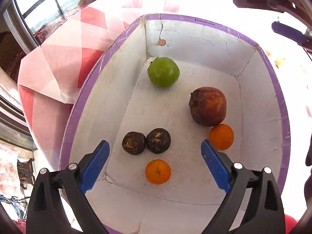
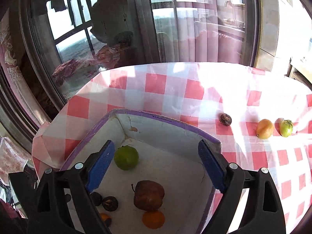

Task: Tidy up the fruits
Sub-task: 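Open both tools to release the fruits and withdraw from the box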

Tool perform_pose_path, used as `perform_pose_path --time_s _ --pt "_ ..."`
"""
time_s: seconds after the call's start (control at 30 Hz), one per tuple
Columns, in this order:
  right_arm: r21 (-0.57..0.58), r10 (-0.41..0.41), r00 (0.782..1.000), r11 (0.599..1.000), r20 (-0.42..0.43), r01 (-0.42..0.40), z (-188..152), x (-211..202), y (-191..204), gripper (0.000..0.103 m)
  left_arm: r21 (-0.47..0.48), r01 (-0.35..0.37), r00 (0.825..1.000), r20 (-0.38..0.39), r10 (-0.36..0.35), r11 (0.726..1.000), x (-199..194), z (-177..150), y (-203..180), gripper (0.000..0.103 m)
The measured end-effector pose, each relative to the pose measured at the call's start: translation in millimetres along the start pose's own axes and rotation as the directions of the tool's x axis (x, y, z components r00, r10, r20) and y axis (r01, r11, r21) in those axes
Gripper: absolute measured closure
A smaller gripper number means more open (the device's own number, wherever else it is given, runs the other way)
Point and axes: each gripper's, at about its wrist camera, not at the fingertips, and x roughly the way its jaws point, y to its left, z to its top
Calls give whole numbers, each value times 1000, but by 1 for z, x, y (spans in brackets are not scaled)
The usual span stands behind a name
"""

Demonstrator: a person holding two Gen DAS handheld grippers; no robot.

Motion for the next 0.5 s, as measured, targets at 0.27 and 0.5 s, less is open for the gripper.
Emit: perform_pose_path --time_s 0.27,0.5 --pt "227 -129 991 967 31 118 -30 -28 -117 16 -17 36 992 121 -34 999 -13 42 -45 2" --pt "303 -223 967 919 -123 250 -80 -13 -200 16 40 92 987 130 -97 995 12 62 -100 2"
